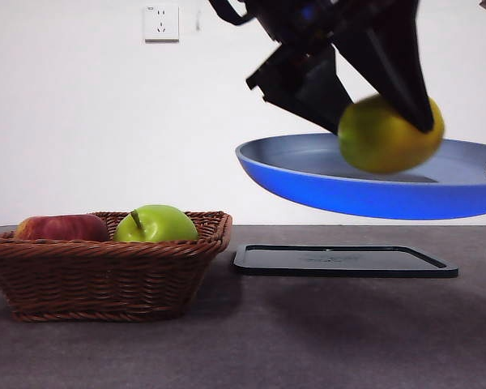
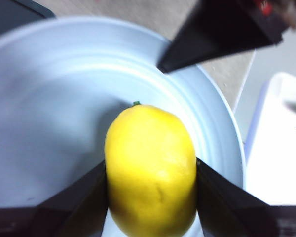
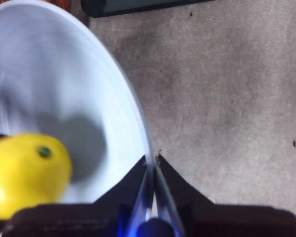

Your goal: Take the lemon from the basket,put the lemon in the plate,hand out the plate

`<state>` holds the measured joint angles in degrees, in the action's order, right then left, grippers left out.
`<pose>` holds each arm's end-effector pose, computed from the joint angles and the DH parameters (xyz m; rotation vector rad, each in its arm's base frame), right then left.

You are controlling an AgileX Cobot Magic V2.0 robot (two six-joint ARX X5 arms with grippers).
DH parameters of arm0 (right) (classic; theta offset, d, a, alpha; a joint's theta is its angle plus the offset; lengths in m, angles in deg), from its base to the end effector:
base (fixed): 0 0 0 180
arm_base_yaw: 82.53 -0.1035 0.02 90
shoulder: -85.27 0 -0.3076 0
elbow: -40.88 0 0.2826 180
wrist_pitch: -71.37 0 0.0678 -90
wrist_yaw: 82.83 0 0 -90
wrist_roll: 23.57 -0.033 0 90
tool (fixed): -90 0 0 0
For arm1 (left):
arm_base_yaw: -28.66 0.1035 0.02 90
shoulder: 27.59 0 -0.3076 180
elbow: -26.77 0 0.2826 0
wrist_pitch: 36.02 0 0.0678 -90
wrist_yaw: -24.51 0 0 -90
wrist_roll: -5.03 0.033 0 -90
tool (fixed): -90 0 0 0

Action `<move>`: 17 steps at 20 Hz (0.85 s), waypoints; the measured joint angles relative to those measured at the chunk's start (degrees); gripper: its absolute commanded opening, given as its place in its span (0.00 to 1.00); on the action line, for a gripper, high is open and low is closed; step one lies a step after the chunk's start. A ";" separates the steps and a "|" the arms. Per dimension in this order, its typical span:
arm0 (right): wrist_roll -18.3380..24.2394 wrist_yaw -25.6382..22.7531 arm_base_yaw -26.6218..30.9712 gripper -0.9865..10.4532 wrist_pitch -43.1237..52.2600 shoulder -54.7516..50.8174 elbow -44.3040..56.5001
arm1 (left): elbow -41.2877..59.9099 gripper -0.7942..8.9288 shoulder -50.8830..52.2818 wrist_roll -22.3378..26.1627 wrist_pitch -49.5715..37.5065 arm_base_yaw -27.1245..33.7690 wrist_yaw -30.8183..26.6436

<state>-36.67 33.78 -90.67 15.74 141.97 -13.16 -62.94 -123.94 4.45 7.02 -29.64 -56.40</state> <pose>0.1806 0.0408 0.2647 0.3679 1.0806 0.4351 0.2056 -0.3428 0.3000 0.3730 0.8384 -1.0935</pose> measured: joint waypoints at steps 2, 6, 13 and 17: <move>0.00 0.00 0.00 0.09 -1.05 0.00 0.00 | 0.00 0.35 -0.94 0.02 0.07 -0.46 -0.92; 0.00 -0.09 0.00 0.09 -2.69 0.02 0.00 | 0.00 0.39 -1.22 0.11 0.07 -1.07 -4.87; -0.87 0.11 0.00 0.09 -6.56 2.62 0.00 | 0.00 0.51 -1.22 -1.66 3.26 -1.07 -4.15; -1.07 2.05 0.00 0.09 -6.45 3.10 0.00 | 0.00 0.51 -0.70 -2.05 3.52 -1.03 -4.20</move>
<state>-37.74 35.83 -90.67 9.29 145.08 -13.16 -62.94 -124.64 2.39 10.54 -30.67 -60.60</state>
